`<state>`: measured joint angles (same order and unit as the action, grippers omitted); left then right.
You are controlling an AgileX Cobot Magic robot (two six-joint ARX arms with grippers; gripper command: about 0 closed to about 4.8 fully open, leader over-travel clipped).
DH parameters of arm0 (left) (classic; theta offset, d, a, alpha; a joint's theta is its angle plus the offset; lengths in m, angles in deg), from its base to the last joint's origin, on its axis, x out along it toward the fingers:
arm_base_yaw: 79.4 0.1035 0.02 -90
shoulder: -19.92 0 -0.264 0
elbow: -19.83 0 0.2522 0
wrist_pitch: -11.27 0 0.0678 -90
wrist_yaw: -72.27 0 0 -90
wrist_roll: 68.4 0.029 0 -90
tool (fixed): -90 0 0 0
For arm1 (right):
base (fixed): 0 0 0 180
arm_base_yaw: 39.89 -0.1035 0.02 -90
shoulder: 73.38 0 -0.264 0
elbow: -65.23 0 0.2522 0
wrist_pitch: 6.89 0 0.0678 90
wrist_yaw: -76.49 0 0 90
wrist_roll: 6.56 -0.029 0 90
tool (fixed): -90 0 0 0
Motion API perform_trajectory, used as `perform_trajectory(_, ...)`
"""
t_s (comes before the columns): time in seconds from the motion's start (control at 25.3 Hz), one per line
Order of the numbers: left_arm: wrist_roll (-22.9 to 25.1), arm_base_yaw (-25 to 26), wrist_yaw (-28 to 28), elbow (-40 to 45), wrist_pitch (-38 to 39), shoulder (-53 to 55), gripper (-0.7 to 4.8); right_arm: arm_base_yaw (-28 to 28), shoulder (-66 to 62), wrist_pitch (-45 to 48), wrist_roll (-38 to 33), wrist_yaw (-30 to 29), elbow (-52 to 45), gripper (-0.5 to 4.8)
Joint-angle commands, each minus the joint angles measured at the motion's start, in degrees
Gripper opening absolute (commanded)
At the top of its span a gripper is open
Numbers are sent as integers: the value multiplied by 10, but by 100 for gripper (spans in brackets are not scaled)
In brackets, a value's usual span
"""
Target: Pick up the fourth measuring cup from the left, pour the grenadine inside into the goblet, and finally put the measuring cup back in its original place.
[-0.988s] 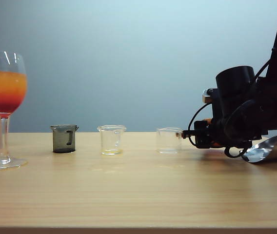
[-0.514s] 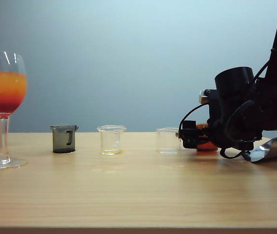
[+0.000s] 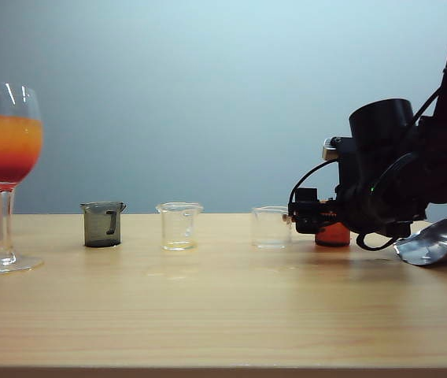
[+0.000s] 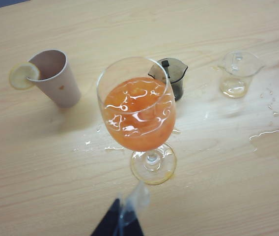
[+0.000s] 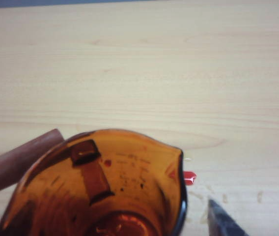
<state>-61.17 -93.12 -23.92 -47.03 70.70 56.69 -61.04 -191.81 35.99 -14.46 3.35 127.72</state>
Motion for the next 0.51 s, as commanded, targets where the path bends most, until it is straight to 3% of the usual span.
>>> perform_trajectory(0.04,-2,1,-1,-1,-7,-1,-3,0,31,6,-3,-2,-23,440)
perform_trajectory(0.51,-2,1,-1,-1,-8,-1,-3,-18,147,-38,-13,-35,-92,440)
